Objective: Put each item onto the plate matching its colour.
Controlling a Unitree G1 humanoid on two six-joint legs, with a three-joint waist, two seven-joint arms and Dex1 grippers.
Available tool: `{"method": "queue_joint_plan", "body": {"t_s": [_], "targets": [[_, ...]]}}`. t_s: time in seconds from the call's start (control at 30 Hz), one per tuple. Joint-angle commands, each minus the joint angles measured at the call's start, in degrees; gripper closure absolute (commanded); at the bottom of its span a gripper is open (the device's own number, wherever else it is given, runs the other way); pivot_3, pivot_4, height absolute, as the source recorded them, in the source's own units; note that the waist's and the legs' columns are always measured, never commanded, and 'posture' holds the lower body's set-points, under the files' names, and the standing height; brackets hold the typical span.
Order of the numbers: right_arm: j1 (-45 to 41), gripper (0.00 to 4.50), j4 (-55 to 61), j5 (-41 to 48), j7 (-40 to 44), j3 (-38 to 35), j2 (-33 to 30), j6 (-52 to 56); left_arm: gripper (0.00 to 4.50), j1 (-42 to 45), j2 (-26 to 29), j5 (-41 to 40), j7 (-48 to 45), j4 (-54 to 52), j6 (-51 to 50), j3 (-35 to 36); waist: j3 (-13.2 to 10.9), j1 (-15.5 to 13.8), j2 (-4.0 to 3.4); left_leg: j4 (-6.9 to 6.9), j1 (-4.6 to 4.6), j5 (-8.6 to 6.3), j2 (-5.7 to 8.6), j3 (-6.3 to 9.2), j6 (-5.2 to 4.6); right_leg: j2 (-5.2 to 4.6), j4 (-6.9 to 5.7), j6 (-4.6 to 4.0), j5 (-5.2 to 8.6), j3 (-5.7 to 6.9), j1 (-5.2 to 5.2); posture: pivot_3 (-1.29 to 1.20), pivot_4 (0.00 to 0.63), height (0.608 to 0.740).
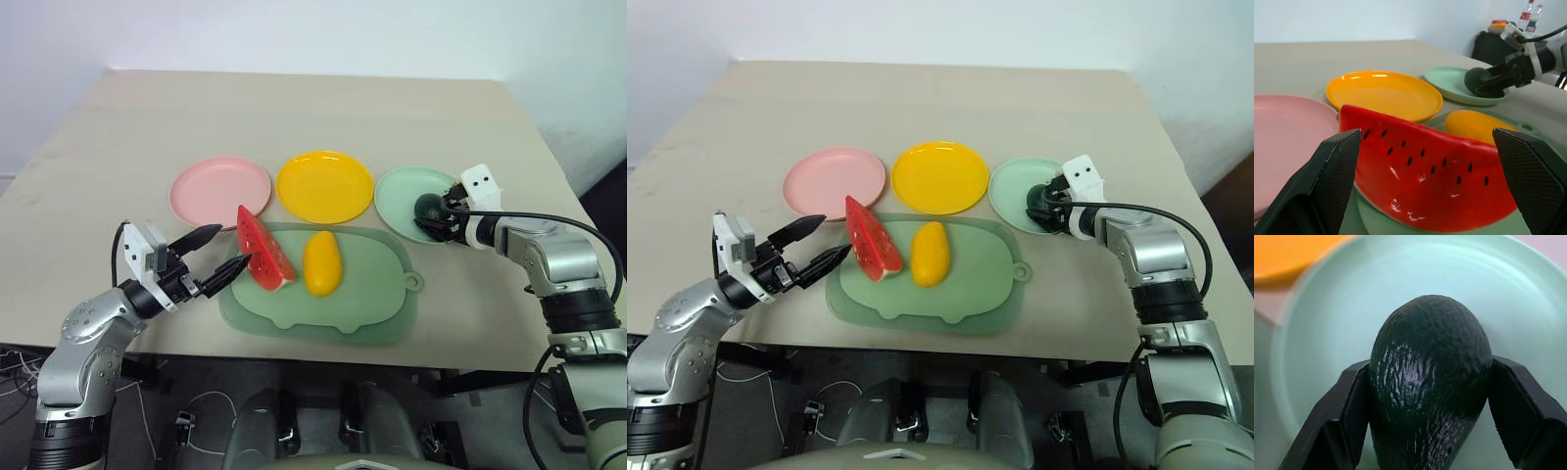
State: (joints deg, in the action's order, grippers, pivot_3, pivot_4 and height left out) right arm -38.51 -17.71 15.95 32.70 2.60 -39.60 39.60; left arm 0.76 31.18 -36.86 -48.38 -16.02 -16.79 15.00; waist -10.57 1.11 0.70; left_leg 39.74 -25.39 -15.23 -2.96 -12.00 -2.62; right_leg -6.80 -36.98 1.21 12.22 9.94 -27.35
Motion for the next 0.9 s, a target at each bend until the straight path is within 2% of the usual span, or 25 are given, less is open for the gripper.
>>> {"method": "queue_joint_plan", "body": {"t_s": [0.03,0.1,0.23,0.47,0.6,0.73,0.9], "targets": [[-1.6,0.63,-1.0,-2.6,-0.5,-0.3,1.2,-2.8,0.00,0.1,0.6,-0.6,-0.3,-1.9,1.2,1.7,0.0,0.0,0.00,0.01,0.00,0.00,0.00,0.01,0.00,0.00,-0.04,-0.01,0.00,0.00,-0.02,0.00,0.150,0.696],[-1.6,0.04,-1.1,-3.4,-0.6,-0.5,1.9,-3.7,0.00,0.3,0.8,-0.7,-0.5,-1.9,1.0,1.5,0.0,-0.1,-0.01,0.03,0.00,0.00,-0.02,0.01,0.00,0.00,-0.10,-0.02,0.00,-0.01,-0.04,0.00,0.150,0.696],[-0.7,0.01,1.7,-3.7,-0.4,-2.1,2.0,-3.1,0.00,0.8,1.4,-0.8,-1.1,-1.5,0.7,1.3,0.0,-0.2,-0.03,0.10,-0.03,0.00,-0.01,0.00,0.00,-0.03,-0.12,-0.02,0.00,-0.02,-0.05,0.00,0.150,0.696],[6.5,0.01,25.2,6.0,1.8,-9.9,-0.2,11.3,0.00,2.0,1.7,-0.4,-1.4,-0.1,0.8,1.1,-0.1,-0.3,-0.09,0.11,-0.09,-0.02,-0.02,0.03,0.01,-0.04,-0.11,-0.07,-0.02,-0.03,-0.11,0.00,0.150,0.696],[9.4,0.01,33.1,8.1,-0.3,-11.1,0.6,16.7,0.00,2.6,1.2,-0.1,-1.3,0.4,1.1,0.5,-0.1,-0.2,-0.09,0.10,-0.06,-0.03,-0.04,0.05,0.00,-0.03,-0.09,-0.09,0.05,-0.03,-0.09,0.00,0.150,0.696],[10.0,0.01,44.2,15.5,-4.4,-13.0,7.0,28.1,0.00,3.9,0.2,0.4,-1.3,1.1,1.3,-0.8,-0.1,-0.2,-0.10,0.09,-0.07,-0.03,-0.05,0.03,0.00,-0.03,-0.10,-0.19,0.08,-0.05,-0.11,0.00,0.150,0.696],[8.8,0.01,47.4,21.1,-9.5,-15.7,16.3,37.8,0.00,5.0,0.1,0.3,-1.4,1.5,0.9,-1.0,-0.1,-0.3,-0.09,0.08,-0.08,-0.03,-0.04,0.03,0.00,-0.03,-0.08,-0.23,0.06,-0.05,-0.11,0.00,0.150,0.696]]}}
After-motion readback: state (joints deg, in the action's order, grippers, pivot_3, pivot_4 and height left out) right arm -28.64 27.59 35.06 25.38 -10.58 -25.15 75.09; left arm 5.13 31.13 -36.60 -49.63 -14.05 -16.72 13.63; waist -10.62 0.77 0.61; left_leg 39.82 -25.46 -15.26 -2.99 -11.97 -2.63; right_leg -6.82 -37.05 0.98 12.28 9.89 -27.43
